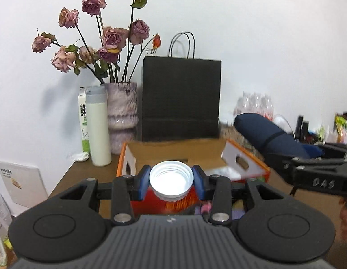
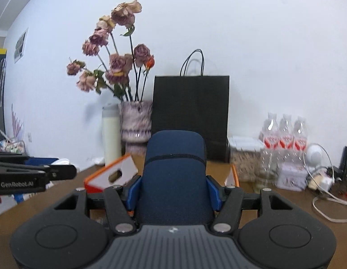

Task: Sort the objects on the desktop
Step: 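Carry screw cap in left tool and navy case in right tool over box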

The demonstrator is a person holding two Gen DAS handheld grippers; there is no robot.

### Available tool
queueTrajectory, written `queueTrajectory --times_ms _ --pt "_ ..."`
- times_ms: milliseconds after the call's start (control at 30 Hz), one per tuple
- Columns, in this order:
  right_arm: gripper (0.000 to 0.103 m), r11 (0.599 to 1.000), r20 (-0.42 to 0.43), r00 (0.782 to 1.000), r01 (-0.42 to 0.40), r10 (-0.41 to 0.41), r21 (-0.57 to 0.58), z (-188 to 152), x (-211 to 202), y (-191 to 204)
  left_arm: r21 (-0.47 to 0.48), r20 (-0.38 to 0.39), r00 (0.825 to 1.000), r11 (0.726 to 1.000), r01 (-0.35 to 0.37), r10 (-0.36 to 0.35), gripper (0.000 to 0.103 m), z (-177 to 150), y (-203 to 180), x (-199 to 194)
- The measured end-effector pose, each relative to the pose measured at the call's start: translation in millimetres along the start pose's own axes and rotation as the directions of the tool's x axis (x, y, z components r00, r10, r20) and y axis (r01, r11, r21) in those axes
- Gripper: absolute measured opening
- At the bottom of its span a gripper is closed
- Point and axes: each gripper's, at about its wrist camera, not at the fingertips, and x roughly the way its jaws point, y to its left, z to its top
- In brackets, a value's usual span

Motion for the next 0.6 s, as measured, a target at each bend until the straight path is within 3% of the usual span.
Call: queueTrajectory --times_ms 233,600 --pt "0.059 0.999 0.019 1.000 0.021 -0.021 0.024 20.6 52.7 -9.3 -0.055 0.031 1.000 0.998 0.003 -0.001 0.040 25.0 -0.6 50.1" --pt "0.059 0.999 -0.080 0.997 0.027 -0.023 0.043 24.9 145.5 -17.7 -0.086 -0.011 0.998 0.995 -0.056 0.056 0.040 37.7 9.7 143.0"
